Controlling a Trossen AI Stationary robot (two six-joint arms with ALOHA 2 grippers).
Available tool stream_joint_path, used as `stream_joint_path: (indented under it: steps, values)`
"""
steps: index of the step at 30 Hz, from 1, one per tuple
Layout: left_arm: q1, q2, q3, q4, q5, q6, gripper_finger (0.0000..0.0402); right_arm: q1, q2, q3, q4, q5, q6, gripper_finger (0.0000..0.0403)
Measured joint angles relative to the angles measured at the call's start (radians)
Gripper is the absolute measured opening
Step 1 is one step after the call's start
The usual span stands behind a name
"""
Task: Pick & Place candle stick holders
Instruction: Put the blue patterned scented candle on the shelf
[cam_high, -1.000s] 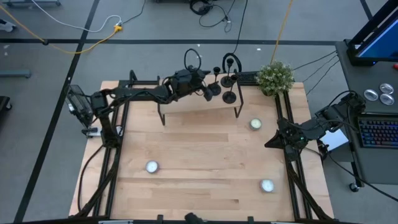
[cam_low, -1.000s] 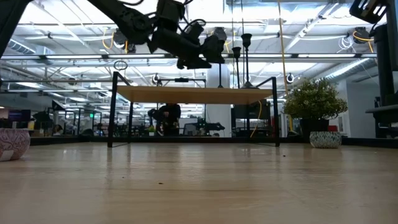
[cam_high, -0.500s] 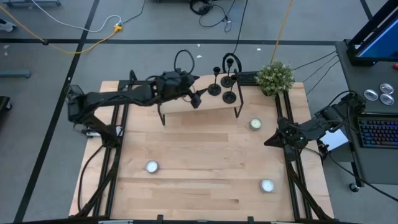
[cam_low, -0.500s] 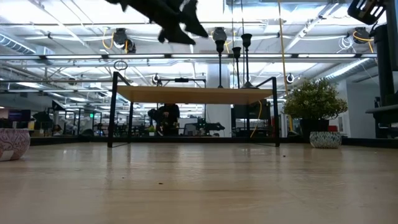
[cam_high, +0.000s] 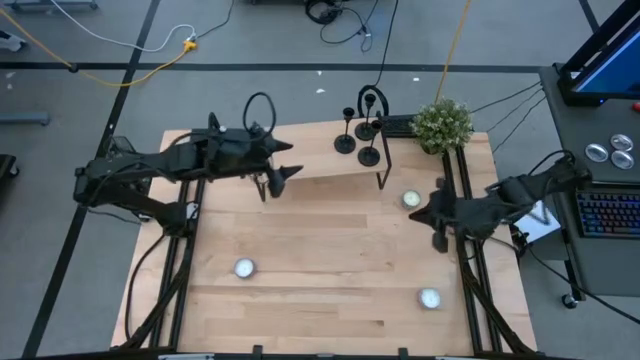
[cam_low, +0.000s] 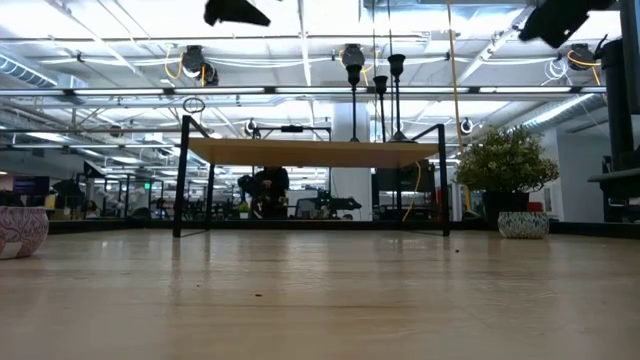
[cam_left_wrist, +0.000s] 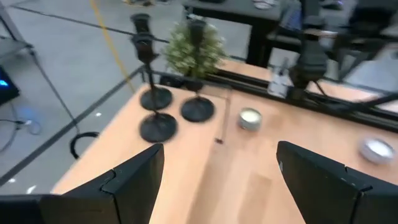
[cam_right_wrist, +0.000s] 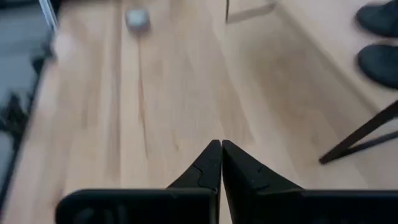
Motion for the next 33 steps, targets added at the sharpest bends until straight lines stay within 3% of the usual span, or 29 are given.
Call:
stream_joint_path:
  steps: [8, 17, 21, 26, 33]
  values:
    - [-0.092, -0.090, -0.049, -0.019, -0.013, -0.033, 0.0319, -0.186, 0.179, 0.000, -0.169, -0.224, -0.081, 0.0063]
    - [-0.142, -0.203, -0.283, 0.157, -0.063, -0.161, 0.0319, -0.375, 0.258, 0.000, -0.323, -0.279, -0.072, 0.0154]
    - [-0.155, -0.241, -0.364, 0.246, -0.063, -0.192, 0.0319, -0.484, 0.285, 0.000, -0.348, -0.275, 0.024, 0.0186]
    - [-0.154, -0.262, -0.395, 0.276, -0.063, -0.208, 0.0319, -0.634, 0.324, 0.000, -0.398, -0.275, 0.112, 0.0195]
    - [-0.154, -0.262, -0.395, 0.273, -0.063, -0.200, 0.0319, -0.757, 0.357, 0.000, -0.380, -0.272, 0.104, 0.0170]
